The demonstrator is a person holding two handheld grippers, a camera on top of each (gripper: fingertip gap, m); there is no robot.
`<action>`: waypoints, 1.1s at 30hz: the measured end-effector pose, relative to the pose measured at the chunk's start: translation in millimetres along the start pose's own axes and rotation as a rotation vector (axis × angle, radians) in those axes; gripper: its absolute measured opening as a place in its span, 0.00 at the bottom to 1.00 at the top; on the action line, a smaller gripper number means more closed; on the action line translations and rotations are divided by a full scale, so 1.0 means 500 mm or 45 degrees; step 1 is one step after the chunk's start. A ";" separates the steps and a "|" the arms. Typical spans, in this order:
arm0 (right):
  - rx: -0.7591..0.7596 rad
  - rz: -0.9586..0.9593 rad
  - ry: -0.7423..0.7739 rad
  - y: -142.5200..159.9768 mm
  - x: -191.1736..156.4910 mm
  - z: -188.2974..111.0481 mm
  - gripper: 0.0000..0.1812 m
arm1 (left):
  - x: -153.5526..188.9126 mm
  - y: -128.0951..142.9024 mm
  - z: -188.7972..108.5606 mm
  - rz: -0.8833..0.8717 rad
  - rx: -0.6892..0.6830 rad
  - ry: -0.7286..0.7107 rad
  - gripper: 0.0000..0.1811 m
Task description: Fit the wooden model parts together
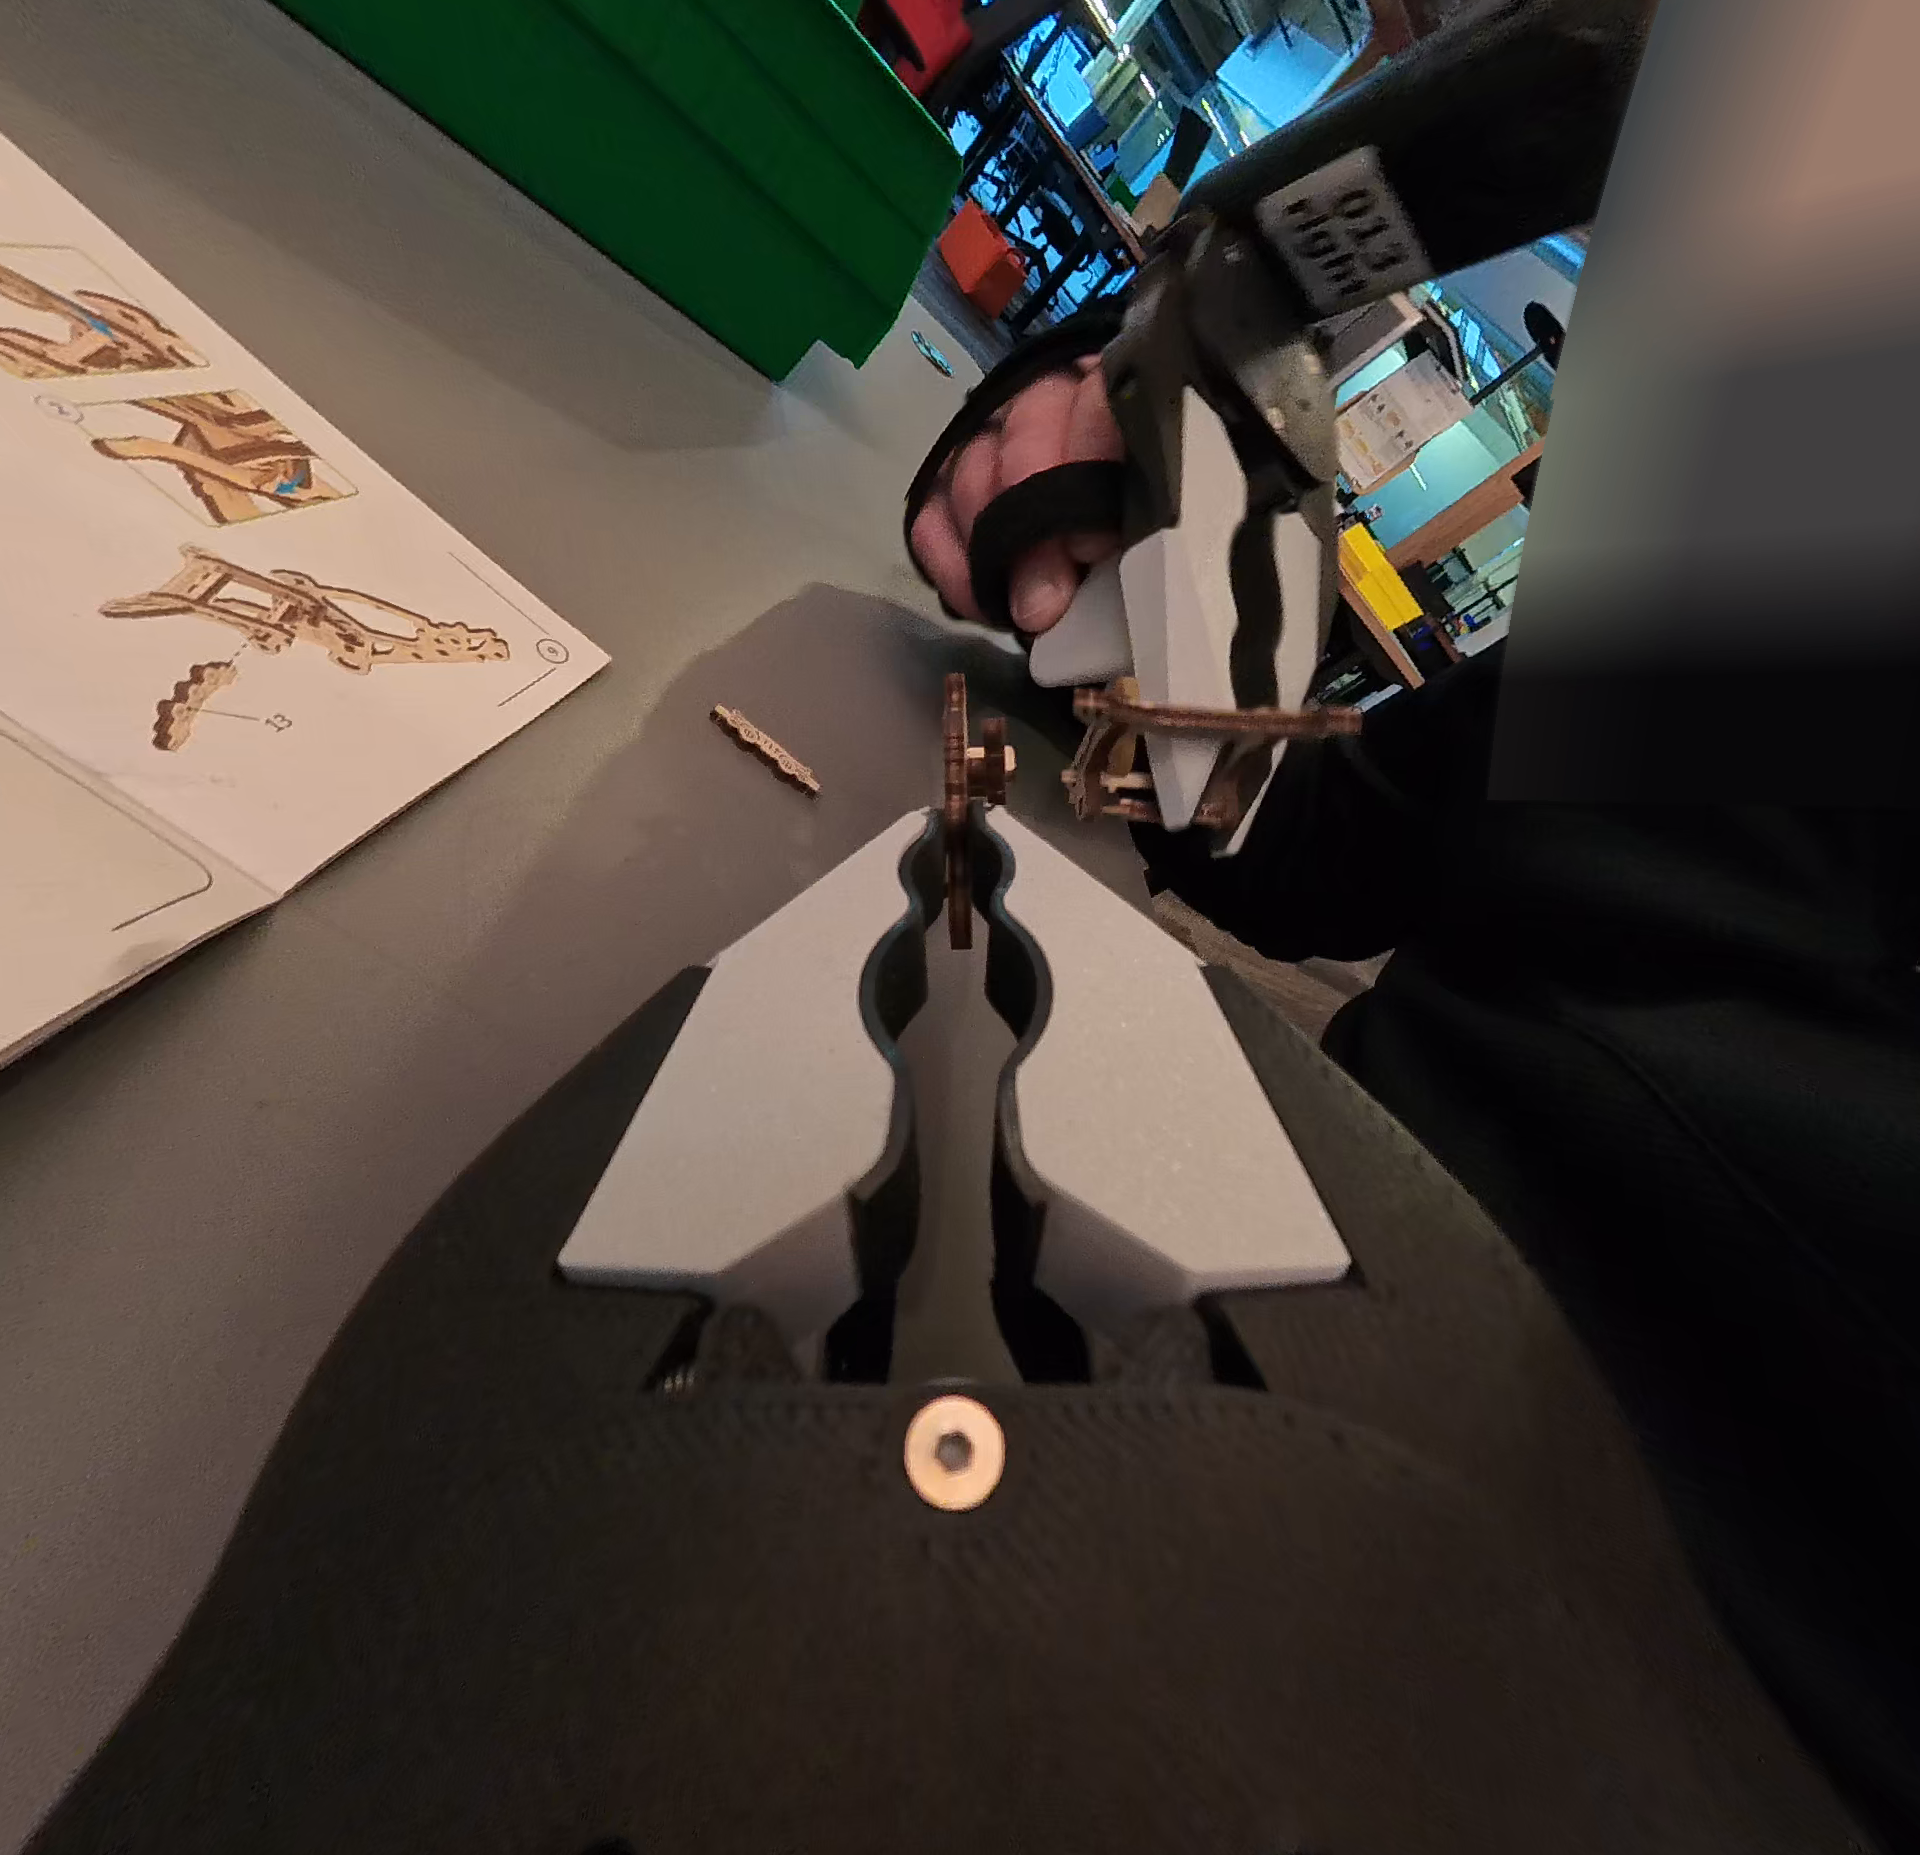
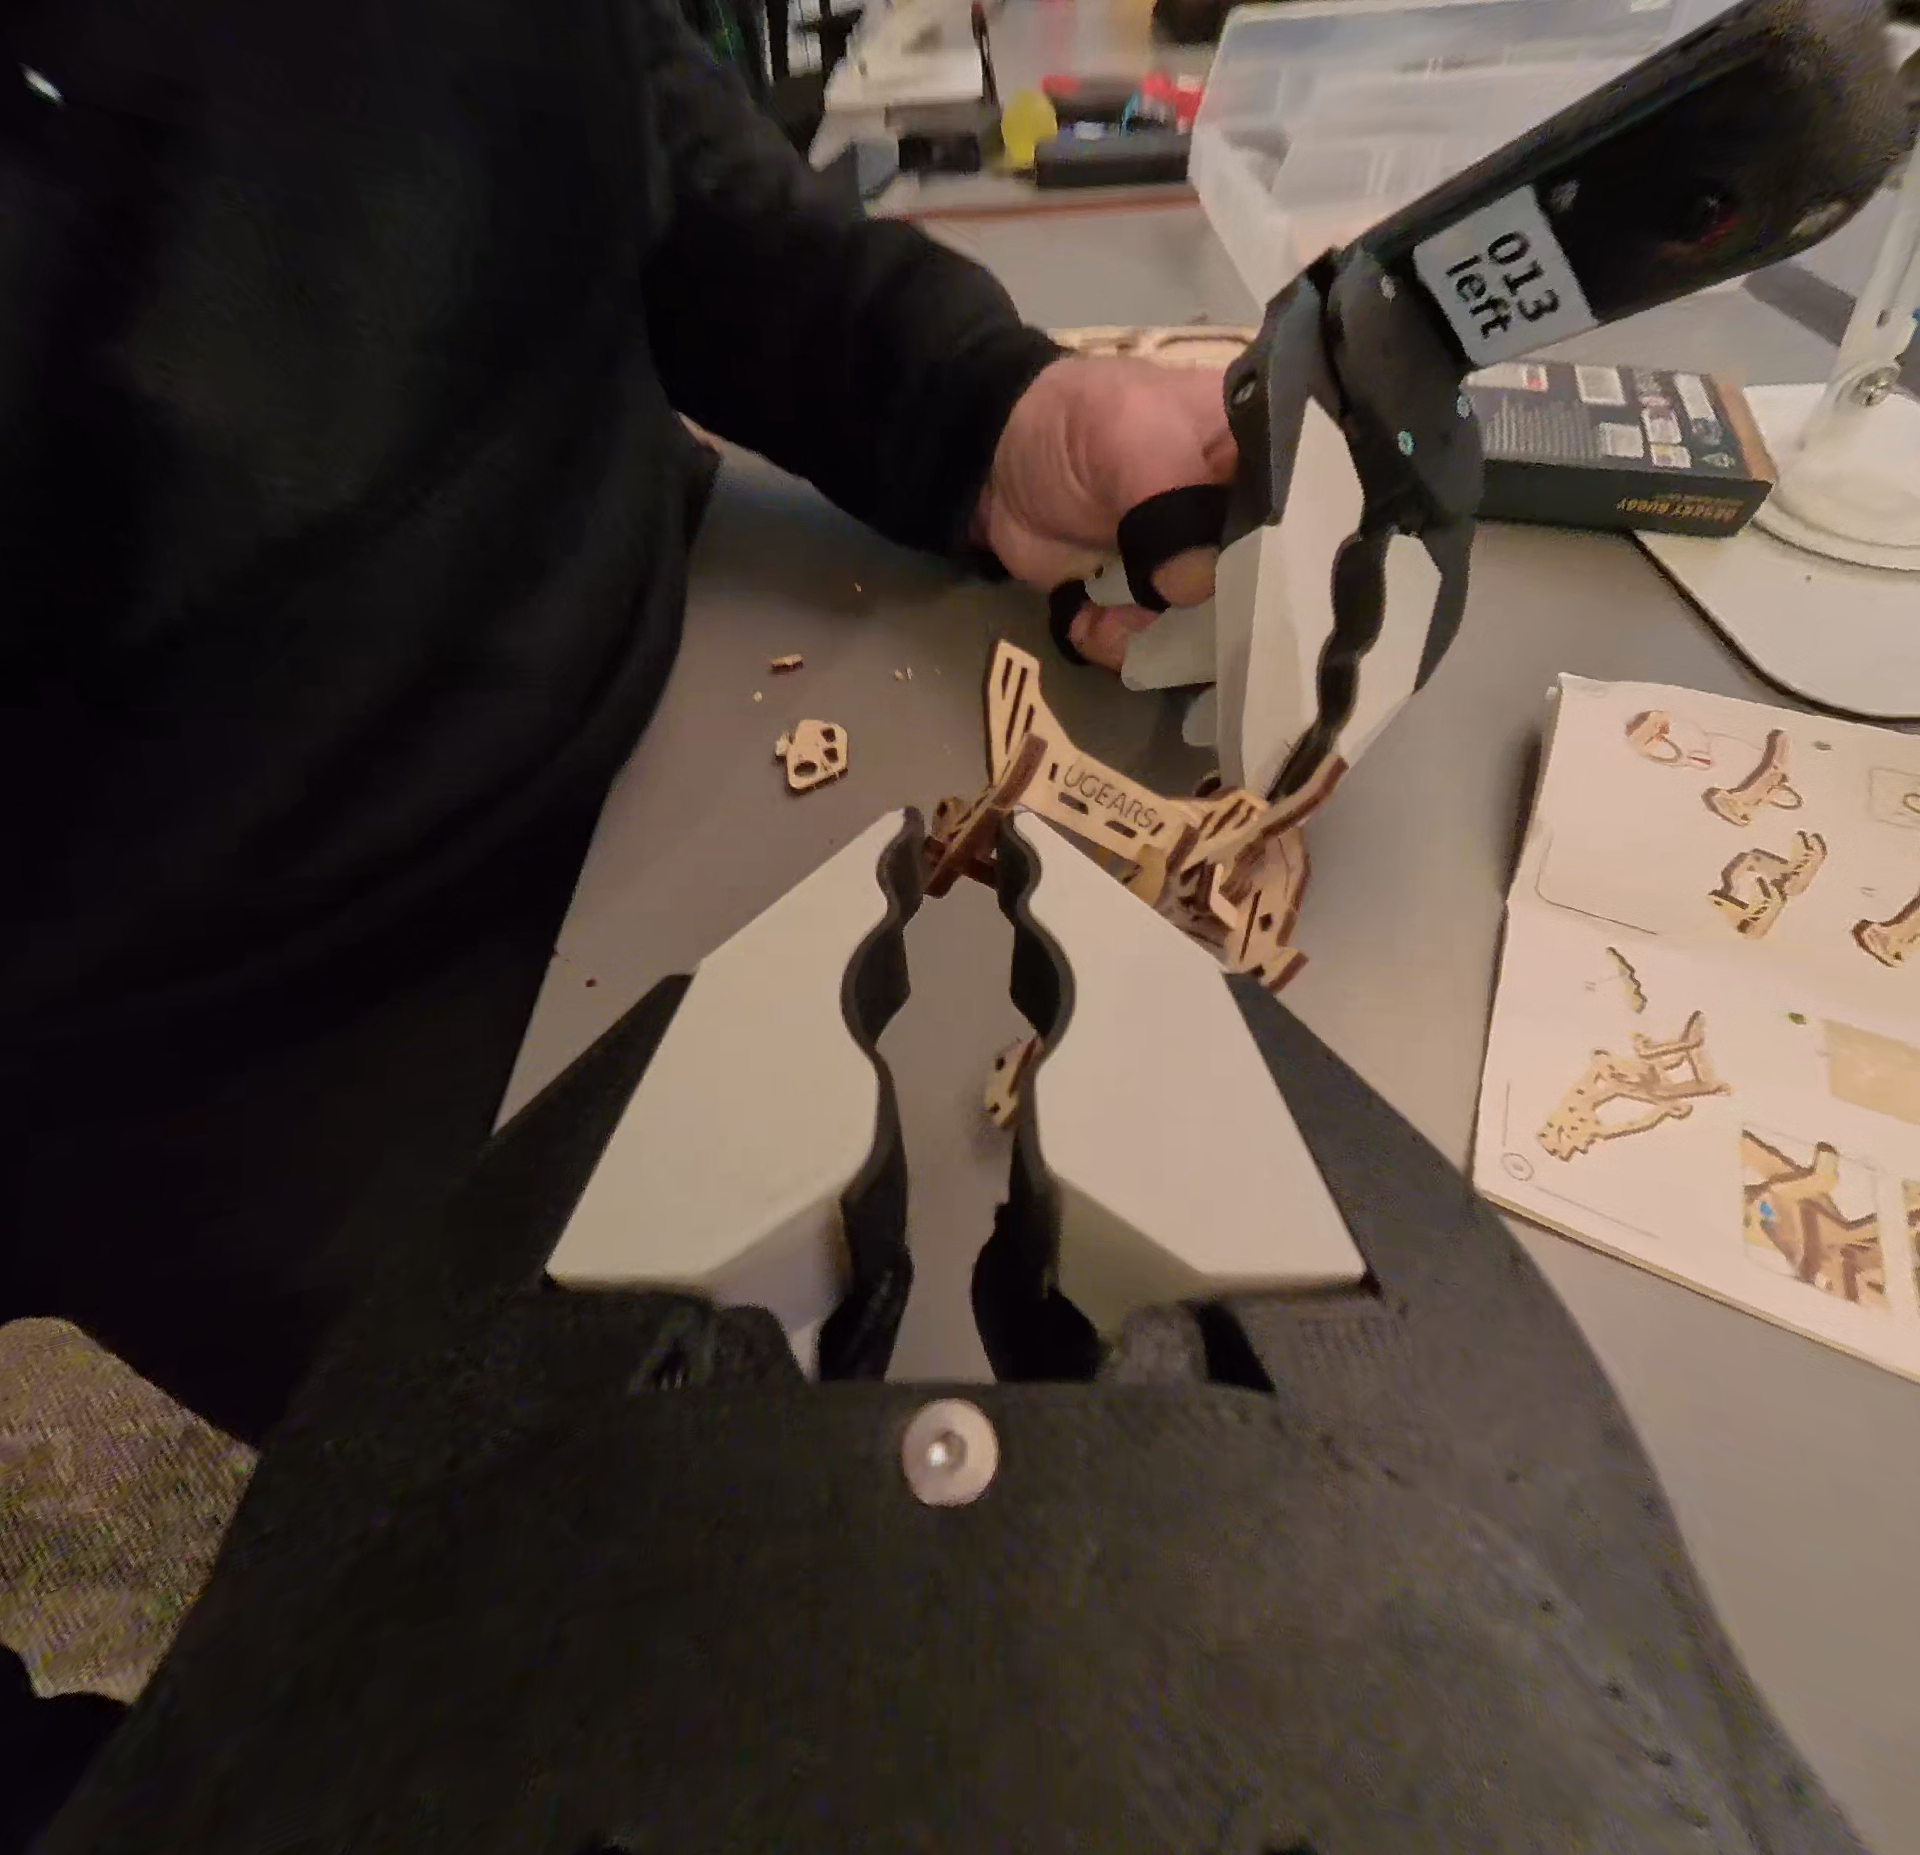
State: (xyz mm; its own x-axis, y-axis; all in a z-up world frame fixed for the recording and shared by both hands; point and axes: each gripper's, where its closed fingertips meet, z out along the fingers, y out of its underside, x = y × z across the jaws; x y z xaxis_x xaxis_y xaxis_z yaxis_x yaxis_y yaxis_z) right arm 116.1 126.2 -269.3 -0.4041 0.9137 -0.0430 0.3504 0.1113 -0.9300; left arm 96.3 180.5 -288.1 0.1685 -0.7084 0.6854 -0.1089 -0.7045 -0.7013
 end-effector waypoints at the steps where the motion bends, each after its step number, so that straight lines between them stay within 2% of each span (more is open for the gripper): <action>1: -0.052 -0.025 0.012 0.003 0.001 0.005 0.06 | 0.000 0.001 0.001 0.004 -0.003 -0.003 0.00; 6: -0.292 -0.110 0.024 0.032 0.012 0.016 0.06 | 0.001 0.002 0.002 0.016 -0.011 -0.008 0.00; 13: -0.332 -0.140 0.016 0.035 0.020 0.012 0.06 | 0.001 0.002 0.002 0.015 -0.011 -0.010 0.01; 15: -0.264 -0.119 -0.001 0.023 0.020 0.012 0.06 | -0.001 0.004 0.003 0.012 -0.019 -0.016 0.00; 18: -0.059 -0.054 -0.032 -0.010 0.027 -0.001 0.06 | -0.002 0.005 0.005 0.009 -0.027 -0.022 0.00; 22: 0.158 0.171 -0.100 -0.024 0.049 -0.034 0.06 | -0.005 0.006 0.005 0.000 -0.029 -0.031 0.00; 24: 0.264 0.342 -0.202 -0.025 0.052 -0.051 0.06 | -0.006 0.005 0.005 -0.006 -0.027 -0.032 0.00; 27: 0.429 0.425 -0.287 -0.042 0.056 -0.077 0.06 | -0.006 0.004 0.005 -0.004 -0.022 -0.028 0.00; 33: 0.573 0.498 -0.357 -0.063 0.067 -0.092 0.06 | 0.002 -0.001 0.008 0.013 -0.002 -0.006 0.00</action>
State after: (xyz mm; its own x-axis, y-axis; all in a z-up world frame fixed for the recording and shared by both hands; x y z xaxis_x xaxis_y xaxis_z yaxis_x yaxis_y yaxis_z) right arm 130.4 171.0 -224.9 -0.5448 0.7105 -0.4454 0.1532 -0.4378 -0.8859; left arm 100.5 180.5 -287.7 0.1719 -0.7156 0.6771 -0.1120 -0.6970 -0.7082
